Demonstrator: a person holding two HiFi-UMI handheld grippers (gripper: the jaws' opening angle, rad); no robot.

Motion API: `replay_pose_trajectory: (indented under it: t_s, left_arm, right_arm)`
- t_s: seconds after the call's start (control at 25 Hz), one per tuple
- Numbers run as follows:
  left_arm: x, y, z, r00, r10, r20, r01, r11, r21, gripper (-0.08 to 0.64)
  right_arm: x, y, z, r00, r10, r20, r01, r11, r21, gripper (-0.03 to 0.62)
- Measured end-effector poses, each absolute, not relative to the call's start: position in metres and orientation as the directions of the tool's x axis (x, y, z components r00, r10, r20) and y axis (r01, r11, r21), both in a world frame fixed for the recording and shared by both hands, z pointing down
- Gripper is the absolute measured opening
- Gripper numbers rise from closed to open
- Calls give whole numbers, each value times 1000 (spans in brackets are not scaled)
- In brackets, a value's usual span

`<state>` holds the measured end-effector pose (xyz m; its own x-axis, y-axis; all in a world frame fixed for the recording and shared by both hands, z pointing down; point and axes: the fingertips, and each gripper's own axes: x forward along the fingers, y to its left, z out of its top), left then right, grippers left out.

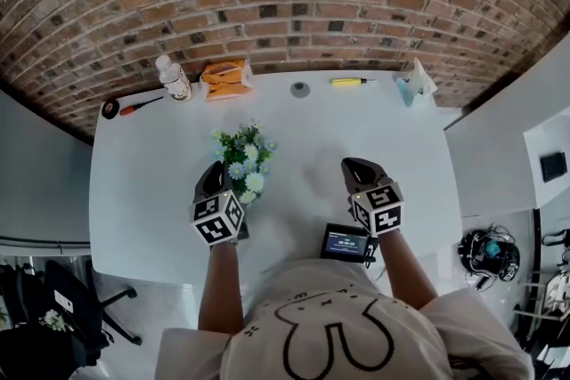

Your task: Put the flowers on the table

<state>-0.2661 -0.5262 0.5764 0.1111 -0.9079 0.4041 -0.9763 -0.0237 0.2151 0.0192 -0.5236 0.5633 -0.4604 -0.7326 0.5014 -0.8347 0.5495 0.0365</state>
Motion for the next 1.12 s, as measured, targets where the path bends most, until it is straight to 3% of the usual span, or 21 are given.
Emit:
replay_pose_trajectory:
  t_s: [0.48,0.64,1.12]
  left_arm:
    - [-267,-529,572,148,-916,372,-959,-42,279,63]
    - [-270,-529,562,141,-933,331,-956,-43,289,126]
    - [-276,-518,552,128,-940,315,-959,-37,282,127]
  right_arm:
    - [14,-522,560,-469,-735,489,-831,554,35,18]
    - [15,-522,556,-468,-743,479,-835,550,37,18]
    - [15,-512,543,-465,-760,455,-837,544,53,18]
